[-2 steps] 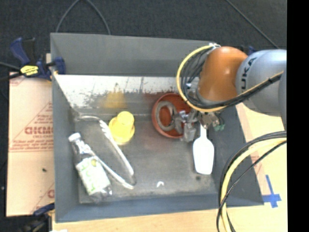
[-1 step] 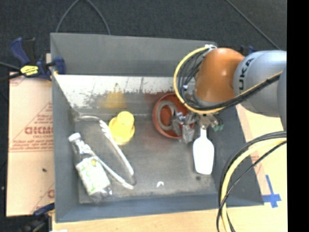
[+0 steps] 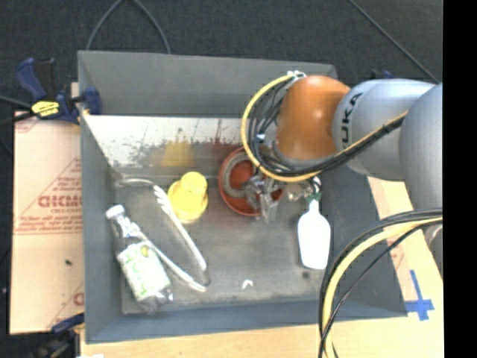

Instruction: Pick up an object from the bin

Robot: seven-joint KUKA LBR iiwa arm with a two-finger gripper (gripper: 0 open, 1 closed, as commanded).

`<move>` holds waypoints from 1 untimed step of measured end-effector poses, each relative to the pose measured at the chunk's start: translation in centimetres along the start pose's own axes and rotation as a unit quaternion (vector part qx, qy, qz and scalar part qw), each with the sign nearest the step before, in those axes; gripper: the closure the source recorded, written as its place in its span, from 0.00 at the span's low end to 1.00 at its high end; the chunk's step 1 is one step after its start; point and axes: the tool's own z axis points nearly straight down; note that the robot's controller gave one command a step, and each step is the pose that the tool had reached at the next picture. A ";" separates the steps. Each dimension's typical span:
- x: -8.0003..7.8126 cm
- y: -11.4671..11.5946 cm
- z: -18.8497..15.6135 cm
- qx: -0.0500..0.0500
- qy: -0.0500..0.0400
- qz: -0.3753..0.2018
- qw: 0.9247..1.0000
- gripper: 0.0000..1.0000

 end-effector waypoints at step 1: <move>2.7 -4.8 -0.1 0.002 -0.003 0.035 0.999 1.00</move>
Offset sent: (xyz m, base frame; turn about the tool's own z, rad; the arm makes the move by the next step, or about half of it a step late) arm 0.0034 -0.0017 0.0572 0.0446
